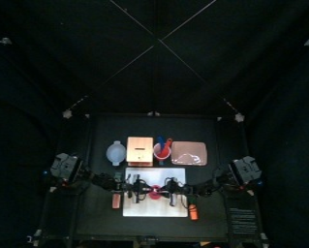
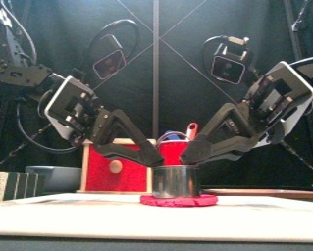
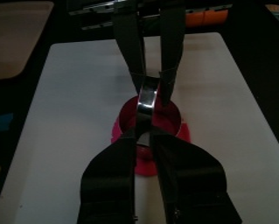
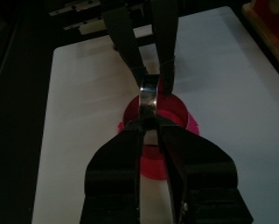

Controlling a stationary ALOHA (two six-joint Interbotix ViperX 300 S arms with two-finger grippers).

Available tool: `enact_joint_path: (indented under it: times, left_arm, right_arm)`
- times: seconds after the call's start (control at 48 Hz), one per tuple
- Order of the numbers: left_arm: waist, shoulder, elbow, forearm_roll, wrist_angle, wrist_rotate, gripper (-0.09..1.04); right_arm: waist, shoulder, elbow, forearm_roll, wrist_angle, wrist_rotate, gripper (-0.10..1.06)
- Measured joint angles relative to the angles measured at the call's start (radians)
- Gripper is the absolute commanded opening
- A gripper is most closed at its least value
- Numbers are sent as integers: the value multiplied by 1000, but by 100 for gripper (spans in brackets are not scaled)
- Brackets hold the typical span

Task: Get the cutter from the drawer then cut the dough then place the extra dough in the bowl
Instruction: Cut the dough

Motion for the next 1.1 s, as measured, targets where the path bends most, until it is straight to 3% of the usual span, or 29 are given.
enact_joint_path:
  times: [0.312, 1.104]
  left_arm:
    - [0, 0, -3, 0, 11, 0, 50]
    - [-2, 29, -17, -2, 66, -2, 49]
  right_arm:
    - [-8, -9, -9, 5, 100, 0, 38]
    - [-5, -9, -14, 61, 199, 0, 38]
